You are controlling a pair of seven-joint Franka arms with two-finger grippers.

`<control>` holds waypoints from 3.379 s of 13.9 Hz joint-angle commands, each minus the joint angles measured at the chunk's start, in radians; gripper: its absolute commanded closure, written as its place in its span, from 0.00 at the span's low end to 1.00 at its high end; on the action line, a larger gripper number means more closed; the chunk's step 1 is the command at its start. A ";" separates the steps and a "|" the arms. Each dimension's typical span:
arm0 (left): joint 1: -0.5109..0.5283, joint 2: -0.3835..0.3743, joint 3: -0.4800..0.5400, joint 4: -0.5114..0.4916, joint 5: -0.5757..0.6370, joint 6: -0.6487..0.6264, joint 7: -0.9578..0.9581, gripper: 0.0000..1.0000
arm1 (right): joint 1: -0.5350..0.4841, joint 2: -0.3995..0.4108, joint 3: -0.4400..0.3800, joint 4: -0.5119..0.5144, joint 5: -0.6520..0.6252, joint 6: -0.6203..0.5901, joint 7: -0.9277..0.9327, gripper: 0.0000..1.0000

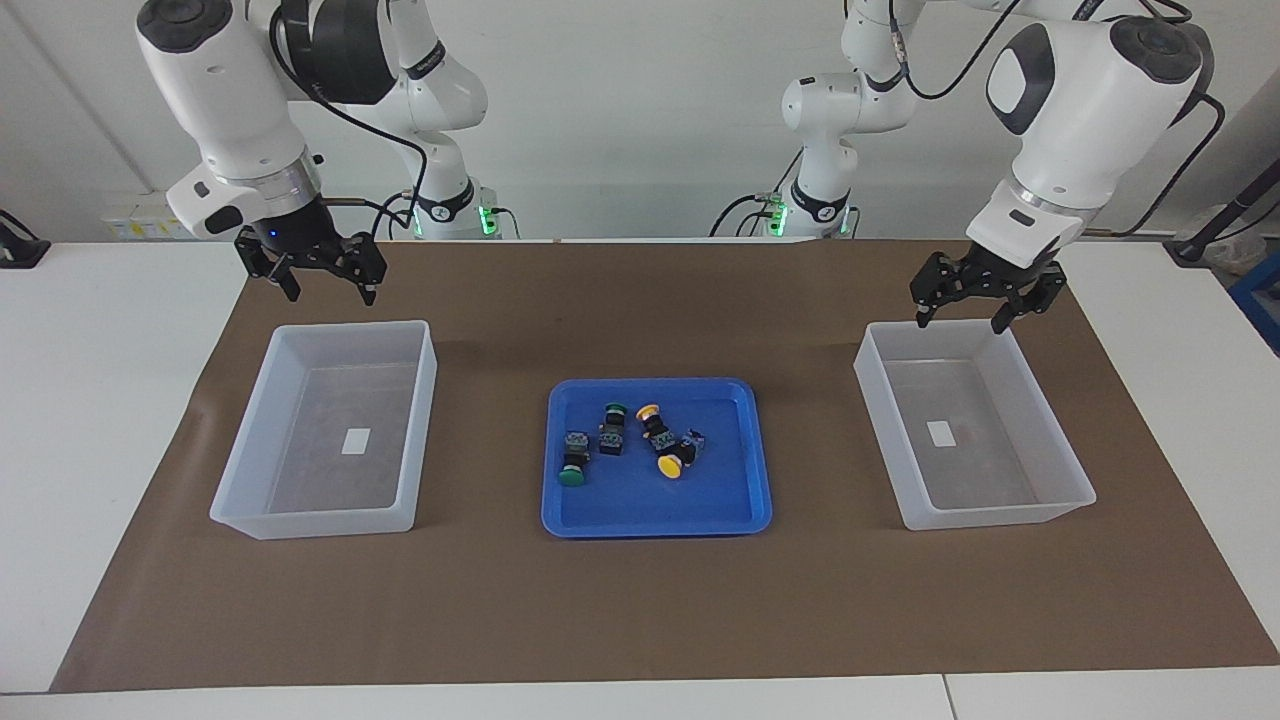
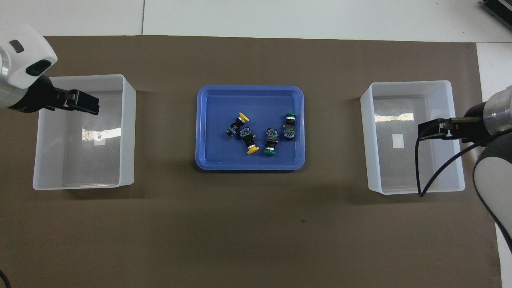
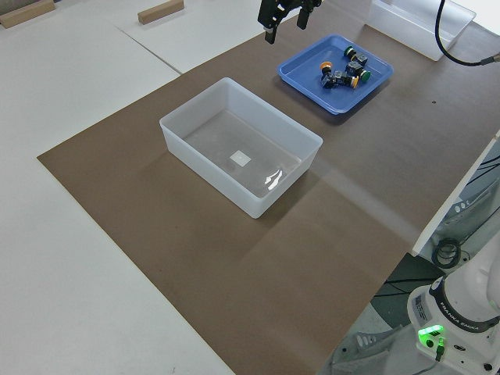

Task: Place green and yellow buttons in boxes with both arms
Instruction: 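Reach into the blue tray and grasp a yellow button with the left gripper, then lift the yellow button with the left gripper while the right gripper reaches the tray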

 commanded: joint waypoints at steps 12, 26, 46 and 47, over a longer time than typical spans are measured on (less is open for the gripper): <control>-0.223 -0.017 -0.011 -0.299 0.004 0.429 -0.295 0.00 | -0.012 0.025 0.001 0.059 0.031 -0.046 -0.023 0.00; -0.397 0.307 -0.011 -0.362 -0.005 1.037 -0.497 0.00 | 0.002 0.029 0.003 0.039 0.032 0.009 -0.018 0.00; -0.440 0.350 -0.011 -0.372 -0.007 1.074 -0.491 1.00 | 0.297 0.249 0.009 -0.004 -0.004 0.293 0.275 0.00; -0.435 0.353 -0.011 -0.359 -0.007 1.067 -0.493 1.00 | 0.311 0.253 0.010 -0.023 -0.004 0.322 0.296 0.00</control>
